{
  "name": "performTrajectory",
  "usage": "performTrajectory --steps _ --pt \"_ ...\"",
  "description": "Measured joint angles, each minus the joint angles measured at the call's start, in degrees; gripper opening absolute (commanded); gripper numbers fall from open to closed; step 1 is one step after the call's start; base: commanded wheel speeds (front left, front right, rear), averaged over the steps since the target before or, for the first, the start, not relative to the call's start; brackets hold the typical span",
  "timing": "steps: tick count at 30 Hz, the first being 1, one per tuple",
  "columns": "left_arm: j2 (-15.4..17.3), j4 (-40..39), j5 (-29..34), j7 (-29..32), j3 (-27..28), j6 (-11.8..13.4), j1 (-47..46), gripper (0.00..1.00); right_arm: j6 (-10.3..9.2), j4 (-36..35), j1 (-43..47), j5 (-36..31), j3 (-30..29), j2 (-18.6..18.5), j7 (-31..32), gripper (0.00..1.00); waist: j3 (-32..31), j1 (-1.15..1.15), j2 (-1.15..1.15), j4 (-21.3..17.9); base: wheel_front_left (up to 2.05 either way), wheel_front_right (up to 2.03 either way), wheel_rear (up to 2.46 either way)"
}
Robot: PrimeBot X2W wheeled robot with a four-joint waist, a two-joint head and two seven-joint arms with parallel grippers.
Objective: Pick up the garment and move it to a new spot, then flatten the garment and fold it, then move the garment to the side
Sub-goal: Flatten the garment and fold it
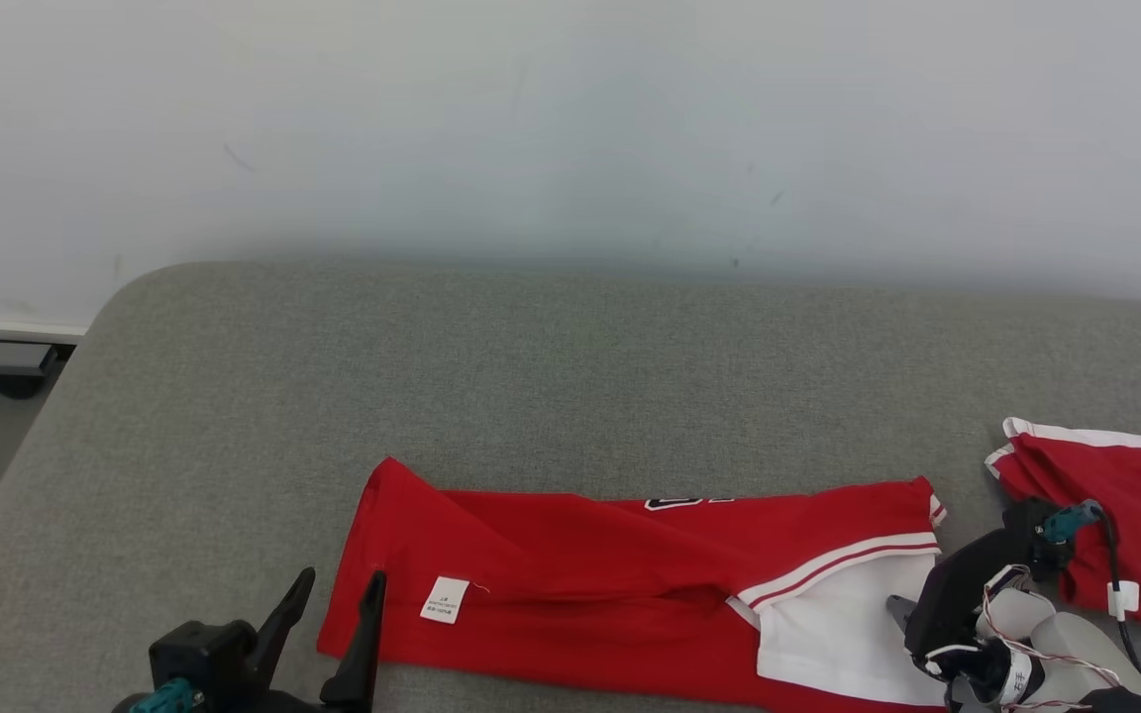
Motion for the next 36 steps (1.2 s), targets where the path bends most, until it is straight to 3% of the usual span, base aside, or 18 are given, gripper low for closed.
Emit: performTrajectory --steps 5,6,8,9,11,12,23,26,36 --pt "-0.02 0.0 0.01 0.22 -0.37 -0.02 0.01 1.0 0.0 1.44 -1.57 -0.01 -0.93 0.07 0.77 1.0 0.3 0.0 0.0 1.08 0.0 0.0 0.0" --pt "-0.03 0.0 0.01 0.25 -0.53 -0.19 0.01 1.0 0.0 1.83 -1.88 -0.01 -1.1 0.07 0.78 0.87 0.37 0.0 0.0 1.3 0.0 0.0 0.0" --pt "-0.04 -0.01 0.01 0.25 -0.59 -0.41 0.01 1.0 0.0 2.27 -2.25 -0.02 -1.3 0.13 0.8 0.47 0.53 0.0 0.0 1.69 0.0 0.0 0.0" --pt "-0.03 -0.01 0.01 0.26 -0.55 -0.4 0.01 1.0 0.0 2.5 -2.44 -0.02 -1.33 0.18 0.81 0.42 0.62 0.0 0.0 1.85 0.0 0.0 0.0" --pt "-0.02 -0.01 0.01 0.26 -0.35 -0.33 0.01 1.0 0.0 2.96 -3.28 -0.02 -1.34 0.38 1.0 0.21 0.76 0.0 0.0 2.04 0.0 0.0 0.0" --pt "-0.03 -0.01 0.01 0.25 -0.33 -0.33 0.01 1.0 0.0 3.13 -3.51 -0.03 -1.34 0.58 1.09 0.02 0.79 0.0 0.0 2.1 0.0 0.0 0.0" --pt "-0.02 0.07 0.0 0.22 0.34 0.11 0.04 1.0 0.02 3.64 -4.35 -0.8 -0.52 0.53 1.82 0.0 0.42 0.0 0.0 1.51 0.0 0.0 0.0" --pt "0.44 0.04 -0.11 -0.09 1.57 0.67 0.42 1.0 1.66 0.09 -4.41 -1.65 1.13 0.14 2.32 0.0 -0.13 0.0 0.0 0.55 0.0 0.0 0.0" --pt "0.82 0.12 -1.67 -1.1 2.49 1.37 2.59 1.0 3.02 -9.15 -4.2 -3.37 1.87 -6.2 4.56 0.0 -2.17 0.0 0.0 -3.2 0.0 0.0 0.0"
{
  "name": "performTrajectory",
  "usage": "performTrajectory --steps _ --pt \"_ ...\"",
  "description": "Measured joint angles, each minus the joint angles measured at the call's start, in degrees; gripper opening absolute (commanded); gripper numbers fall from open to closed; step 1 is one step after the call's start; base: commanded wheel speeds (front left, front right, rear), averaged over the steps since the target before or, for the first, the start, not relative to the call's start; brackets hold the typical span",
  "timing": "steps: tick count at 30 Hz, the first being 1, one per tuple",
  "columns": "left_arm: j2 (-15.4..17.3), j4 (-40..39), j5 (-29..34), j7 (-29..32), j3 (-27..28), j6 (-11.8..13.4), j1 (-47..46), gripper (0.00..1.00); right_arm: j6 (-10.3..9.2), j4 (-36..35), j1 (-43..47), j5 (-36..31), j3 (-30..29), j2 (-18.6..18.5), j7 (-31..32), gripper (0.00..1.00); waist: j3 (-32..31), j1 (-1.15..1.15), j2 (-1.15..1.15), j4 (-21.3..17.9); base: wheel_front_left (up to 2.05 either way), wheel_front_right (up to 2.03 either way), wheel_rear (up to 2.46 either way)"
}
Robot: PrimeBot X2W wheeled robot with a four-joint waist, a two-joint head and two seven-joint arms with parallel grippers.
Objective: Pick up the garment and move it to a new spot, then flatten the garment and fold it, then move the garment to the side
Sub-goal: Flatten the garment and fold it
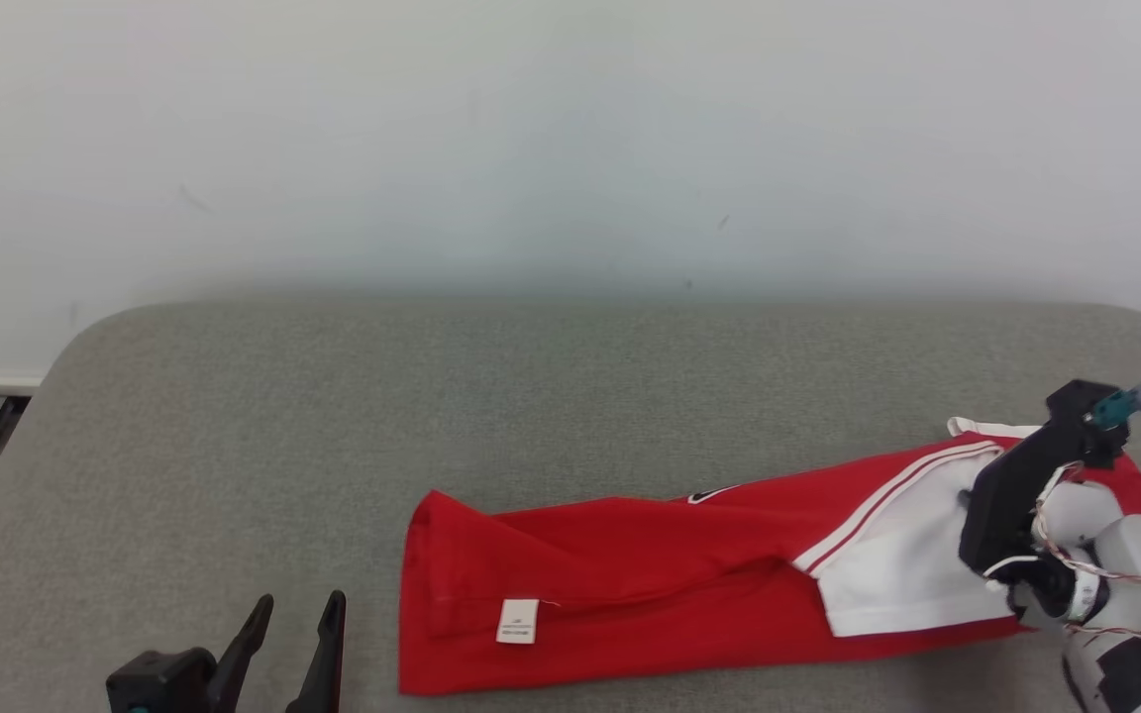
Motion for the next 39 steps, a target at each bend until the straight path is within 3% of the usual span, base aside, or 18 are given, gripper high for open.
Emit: performTrajectory --steps 10,18,29,39 --pt "-0.89 0.07 -0.18 0.0 -0.8 -0.21 1.09 1.0 -1.45 -9.76 3.61 -1.2 -3.48 -6.61 3.54 0.0 -2.1 -0.01 0.0 -2.6 0.0 0.0 0.0" --pt "-0.9 0.07 -0.18 0.01 -1.61 -0.27 1.09 1.0 -2.29 -14.69 4.22 -1.6 -4.27 -6.93 7.83 0.0 -2.34 -0.01 0.0 -2.69 0.0 0.0 0.0" --pt "-1.4 0.09 -0.15 0.53 -2.92 -0.86 0.86 1.0 -2.34 -16.5 2.53 -1.59 2.26 0.0 14.01 0.0 -1.71 0.0 0.0 -0.86 0.0 0.0 0.0" --pt "-1.42 0.36 -0.15 0.55 -3.08 -0.87 -0.3 1.0 -2.34 -15.03 -1.74 -1.69 9.09 8.55 17.64 0.0 -0.83 0.0 0.0 1.88 0.0 0.0 0.0"
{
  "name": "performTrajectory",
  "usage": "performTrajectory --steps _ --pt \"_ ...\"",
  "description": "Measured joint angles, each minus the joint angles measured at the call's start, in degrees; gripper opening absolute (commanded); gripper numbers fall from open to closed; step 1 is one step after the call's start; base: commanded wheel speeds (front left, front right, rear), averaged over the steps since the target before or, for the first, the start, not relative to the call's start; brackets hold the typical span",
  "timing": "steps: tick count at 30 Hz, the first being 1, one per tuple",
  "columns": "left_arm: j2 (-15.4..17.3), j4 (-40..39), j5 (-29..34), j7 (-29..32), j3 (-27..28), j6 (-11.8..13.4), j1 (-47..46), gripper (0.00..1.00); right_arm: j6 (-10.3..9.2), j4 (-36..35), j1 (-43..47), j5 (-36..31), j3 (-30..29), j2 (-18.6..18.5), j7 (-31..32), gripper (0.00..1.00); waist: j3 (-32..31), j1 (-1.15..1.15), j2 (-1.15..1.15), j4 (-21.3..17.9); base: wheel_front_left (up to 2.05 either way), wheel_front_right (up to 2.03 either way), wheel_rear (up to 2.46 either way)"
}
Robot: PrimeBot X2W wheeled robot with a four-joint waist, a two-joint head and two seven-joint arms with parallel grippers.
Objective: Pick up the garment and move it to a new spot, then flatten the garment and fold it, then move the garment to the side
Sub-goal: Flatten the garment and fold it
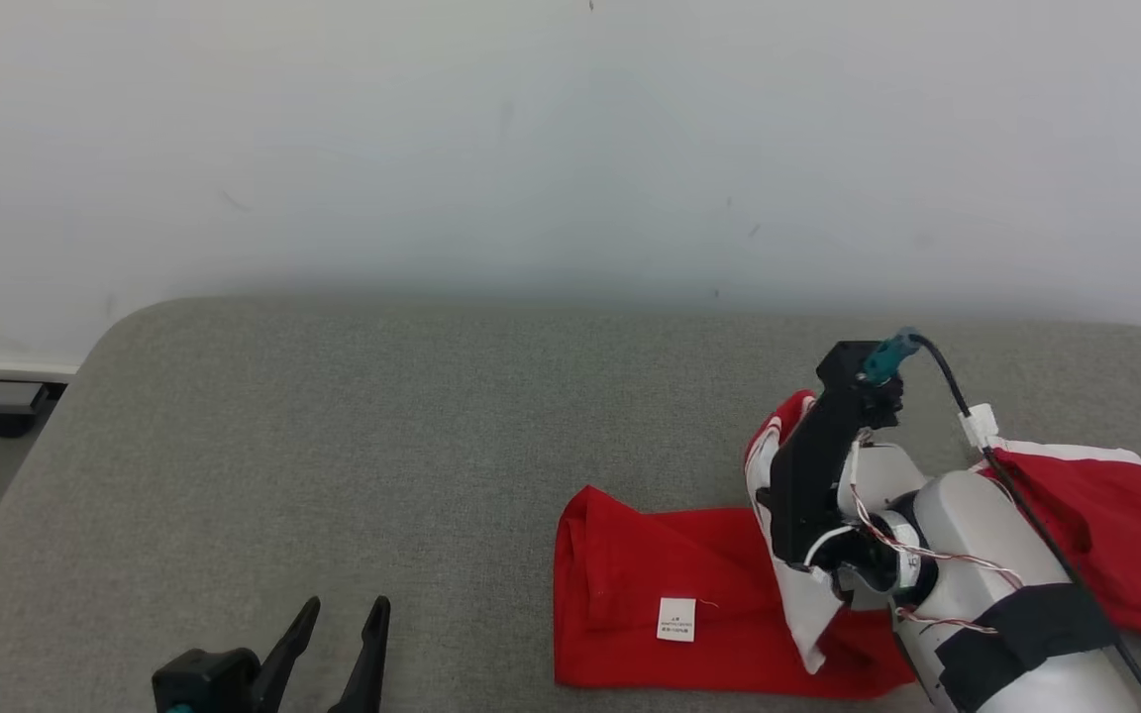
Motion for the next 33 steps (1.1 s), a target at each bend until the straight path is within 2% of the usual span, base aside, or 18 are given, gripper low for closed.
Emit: performTrajectory --steps 16,25,33 --pt "-0.83 1.18 0.0 -0.03 -0.22 0.0 -0.79 1.0 -0.43 7.44 -3.32 1.18 6.53 0.77 1.21 0.0 1.15 0.0 0.0 1.41 0.0 0.0 0.0" --pt "-1.71 2.01 0.0 -0.03 -1.23 -0.93 -2.45 1.0 -0.51 8.42 -4.36 8.5 13.37 0.54 -1.22 0.0 1.58 0.0 0.0 3.34 0.0 0.0 0.0" --pt "-1.87 3.14 0.02 -0.03 -2.41 -1.44 -3.01 1.0 -0.51 12.29 -5.63 11.52 14.0 0.58 -5.39 0.0 1.72 0.0 0.0 4.95 0.0 0.0 0.0"
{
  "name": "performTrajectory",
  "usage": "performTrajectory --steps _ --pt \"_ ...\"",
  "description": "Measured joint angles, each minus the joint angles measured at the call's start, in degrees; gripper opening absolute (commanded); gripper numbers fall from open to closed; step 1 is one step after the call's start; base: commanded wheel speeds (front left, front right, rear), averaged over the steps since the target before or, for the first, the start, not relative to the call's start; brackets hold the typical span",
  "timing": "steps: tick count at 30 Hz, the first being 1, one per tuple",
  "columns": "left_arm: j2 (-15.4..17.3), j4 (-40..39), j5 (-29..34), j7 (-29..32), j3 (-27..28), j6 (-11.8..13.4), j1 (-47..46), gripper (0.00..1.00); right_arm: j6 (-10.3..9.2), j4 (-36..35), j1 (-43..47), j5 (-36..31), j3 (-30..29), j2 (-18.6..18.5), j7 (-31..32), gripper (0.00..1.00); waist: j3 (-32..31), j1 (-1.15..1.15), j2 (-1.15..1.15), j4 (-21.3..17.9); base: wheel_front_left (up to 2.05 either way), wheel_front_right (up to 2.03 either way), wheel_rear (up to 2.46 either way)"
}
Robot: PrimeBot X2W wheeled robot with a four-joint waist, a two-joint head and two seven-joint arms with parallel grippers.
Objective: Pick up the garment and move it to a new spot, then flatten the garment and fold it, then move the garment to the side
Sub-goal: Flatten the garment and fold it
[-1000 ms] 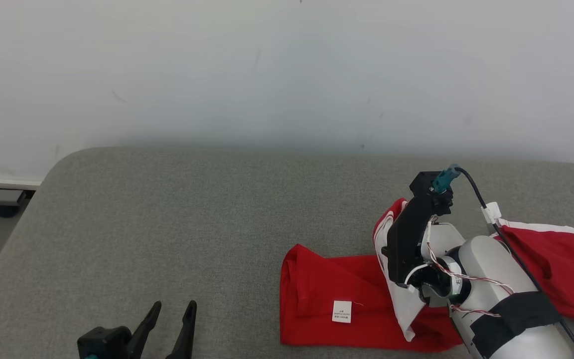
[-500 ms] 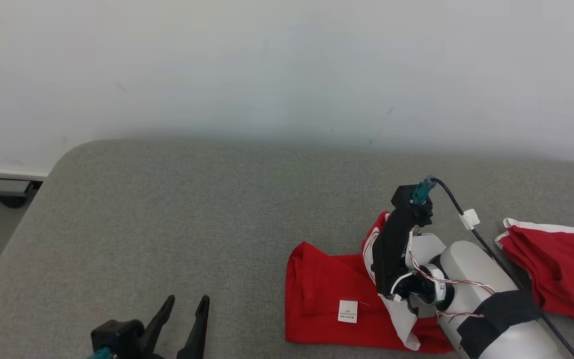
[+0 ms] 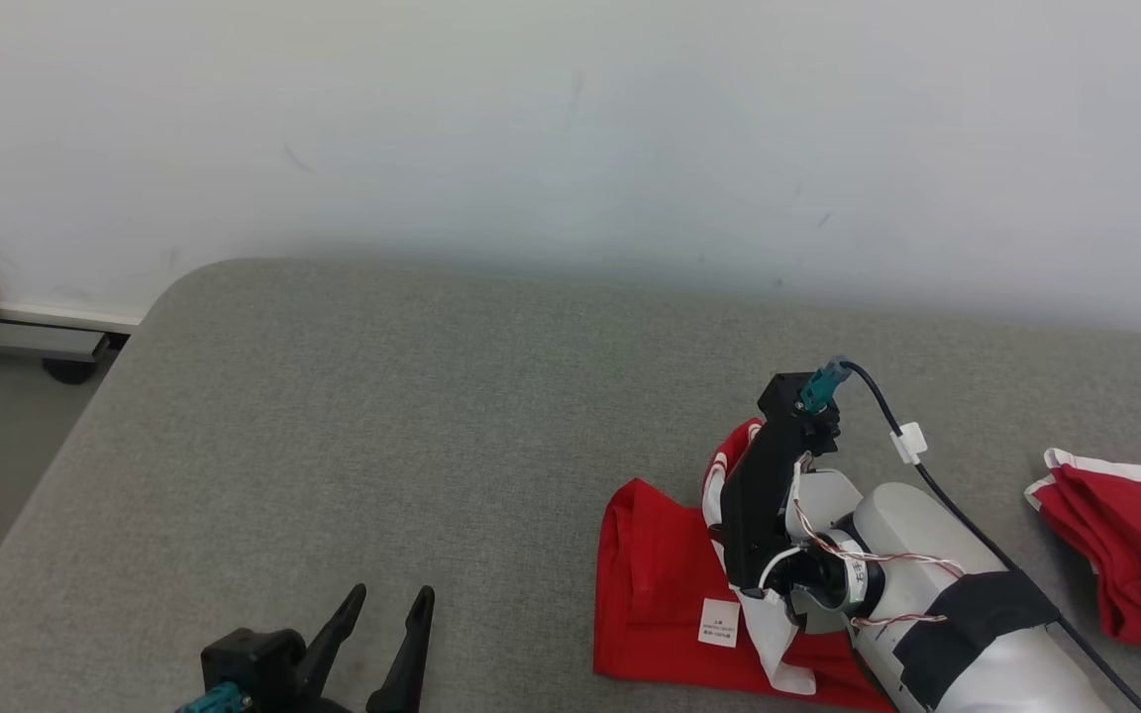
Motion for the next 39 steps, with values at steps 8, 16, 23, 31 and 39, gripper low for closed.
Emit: performTrajectory --steps 8,16,23,31,39 --pt "-0.14 0.48 0.01 -0.01 -0.26 -0.05 -0.68 1.0 -0.01 2.3 -1.17 4.92 2.25 0.05 -5.87 1.0 -0.02 0.0 0.0 1.46 0.0 0.0 0.0" --pt "-0.22 1.81 0.02 -0.08 -0.4 -0.49 -0.7 1.0 -0.02 3.3 -4.7 9.89 4.95 0.01 -13.21 1.0 -0.91 0.0 0.0 2.33 0.0 0.0 0.0" --pt "0.35 1.87 -0.01 -0.68 0.45 -0.01 -0.22 1.0 -0.02 6.28 -7.08 8.96 3.92 0.07 -17.94 1.0 -1.86 0.0 0.0 1.44 0.0 0.0 0.0" --pt "1.12 1.55 -0.03 -1.59 1.41 0.49 1.98 1.0 -0.02 8.98 -6.17 3.68 -0.47 -1.01 -22.62 1.0 -3.0 -0.01 0.0 -0.88 0.0 0.0 0.0" --pt "1.7 0.19 -0.1 -2.1 1.64 0.85 4.14 1.0 -0.02 6.91 1.98 -0.03 -3.76 -5.91 -26.77 1.0 -4.48 -0.01 0.0 -4.31 0.0 0.0 0.0"
